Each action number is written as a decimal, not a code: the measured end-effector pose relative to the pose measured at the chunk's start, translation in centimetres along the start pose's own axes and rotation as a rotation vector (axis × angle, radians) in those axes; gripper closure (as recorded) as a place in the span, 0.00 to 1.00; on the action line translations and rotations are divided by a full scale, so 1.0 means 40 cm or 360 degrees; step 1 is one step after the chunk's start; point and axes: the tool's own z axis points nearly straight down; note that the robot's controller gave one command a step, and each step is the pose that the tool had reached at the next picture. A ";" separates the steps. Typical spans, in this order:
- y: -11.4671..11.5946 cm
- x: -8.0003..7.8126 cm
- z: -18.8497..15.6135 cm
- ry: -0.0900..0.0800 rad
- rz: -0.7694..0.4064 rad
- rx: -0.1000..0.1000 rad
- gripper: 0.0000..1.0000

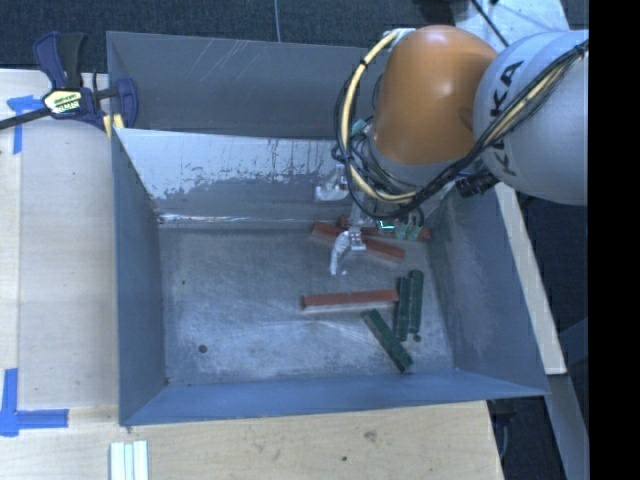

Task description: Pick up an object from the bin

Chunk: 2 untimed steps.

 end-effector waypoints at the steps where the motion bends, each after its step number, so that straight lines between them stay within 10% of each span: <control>1: 0.000 -0.004 -0.012 -0.0014 0.0001 -0.0001 0.00; 2: -0.065 0.021 0.151 -0.0020 -0.0033 0.0000 0.00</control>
Offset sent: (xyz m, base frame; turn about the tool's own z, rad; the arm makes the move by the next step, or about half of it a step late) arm -0.0211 -0.0514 -0.1278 -0.0421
